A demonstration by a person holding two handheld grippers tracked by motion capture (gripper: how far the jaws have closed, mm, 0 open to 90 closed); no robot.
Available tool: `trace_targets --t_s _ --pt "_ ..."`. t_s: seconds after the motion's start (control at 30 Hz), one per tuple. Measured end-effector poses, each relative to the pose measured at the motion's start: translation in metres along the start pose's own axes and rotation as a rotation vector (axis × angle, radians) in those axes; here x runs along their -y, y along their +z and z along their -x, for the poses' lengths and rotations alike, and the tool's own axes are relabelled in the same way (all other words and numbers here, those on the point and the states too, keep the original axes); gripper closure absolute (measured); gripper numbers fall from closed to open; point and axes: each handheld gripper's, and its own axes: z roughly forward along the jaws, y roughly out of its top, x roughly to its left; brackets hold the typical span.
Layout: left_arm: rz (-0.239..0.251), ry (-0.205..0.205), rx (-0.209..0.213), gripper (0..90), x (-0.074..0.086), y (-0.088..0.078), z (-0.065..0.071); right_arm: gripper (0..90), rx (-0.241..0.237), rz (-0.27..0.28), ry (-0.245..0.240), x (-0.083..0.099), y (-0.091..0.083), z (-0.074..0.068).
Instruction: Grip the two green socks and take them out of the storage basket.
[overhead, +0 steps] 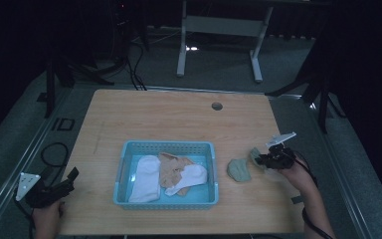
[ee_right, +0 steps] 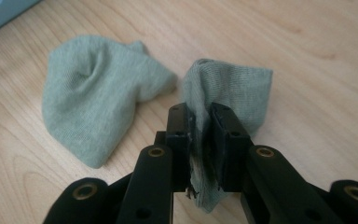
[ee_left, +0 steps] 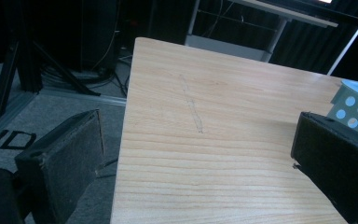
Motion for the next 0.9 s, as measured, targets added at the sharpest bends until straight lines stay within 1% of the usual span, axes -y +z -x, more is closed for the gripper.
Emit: trace_targets --t_s 0.1,0.2,0.23,0.27,0.3,0.37,0.43,0.5,0.57,0.6,0.63,0.7,0.77,0.8,0.87,0.9 --pt "0.0 -0.001 0.001 2.4 0.0 0.0 0.0 75.0 -0.007 -0.012 0.012 0.006 0.008 -0.001" --pt "-0.001 -0.001 0.0 2.4 0.0 0.0 0.0 63.7 -0.028 0.005 0.03 0.008 0.01 -0.002" --pt "0.0 -0.002 0.0 2.4 0.0 0.0 0.0 59.2 -0.029 0.02 0.034 0.008 0.008 -0.003" --pt "0.0 -0.002 0.001 2.4 0.0 0.0 0.0 55.6 -0.048 0.043 0.039 0.008 0.006 -0.003" --pt "0.0 -0.002 0.001 2.5 0.0 0.0 0.0 51.0 -0.062 0.049 0.044 0.007 0.004 -0.004" --pt "-0.001 -0.002 0.0 2.4 0.0 0.0 0.0 44.6 -0.06 0.065 0.038 0.006 0.0 -0.006" --pt "-0.001 -0.001 0.0 2.4 0.0 0.0 0.0 37.0 -0.05 0.093 0.044 0.005 -0.006 -0.007" --pt "0.0 -0.001 0.0 2.4 0.0 0.0 0.0 31.5 -0.059 0.137 0.059 0.005 -0.013 -0.007" --pt "0.0 -0.001 -0.001 2.4 0.0 0.0 0.0 27.0 -0.085 0.159 0.082 0.006 -0.016 -0.006" --pt "0.0 -0.001 -0.001 2.4 0.0 0.0 0.0 22.5 -0.091 0.168 0.085 0.007 -0.018 -0.006" --pt "0.0 -0.003 0.0 2.5 0.0 0.0 0.0 18.8 -0.089 0.173 0.074 0.008 -0.019 -0.008" --pt "-0.001 -0.005 0.001 2.4 0.0 0.0 -0.001 17.0 -0.081 0.182 0.073 0.011 -0.02 -0.009" --pt "0.0 -0.006 0.001 2.4 0.0 0.0 0.0 14.3 -0.095 0.202 0.069 0.015 -0.021 -0.009" --pt "0.0 -0.006 0.001 2.4 0.0 0.0 0.0 14.3 -0.079 0.21 0.077 0.017 -0.022 -0.009" --pt "0.001 -0.007 0.001 2.4 0.0 0.0 0.0 13.7 -0.069 0.224 0.086 0.021 -0.022 -0.008" --pt "0.001 -0.008 0.001 2.4 0.0 0.0 -0.001 13.7 -0.051 0.238 0.088 0.024 -0.023 -0.007"
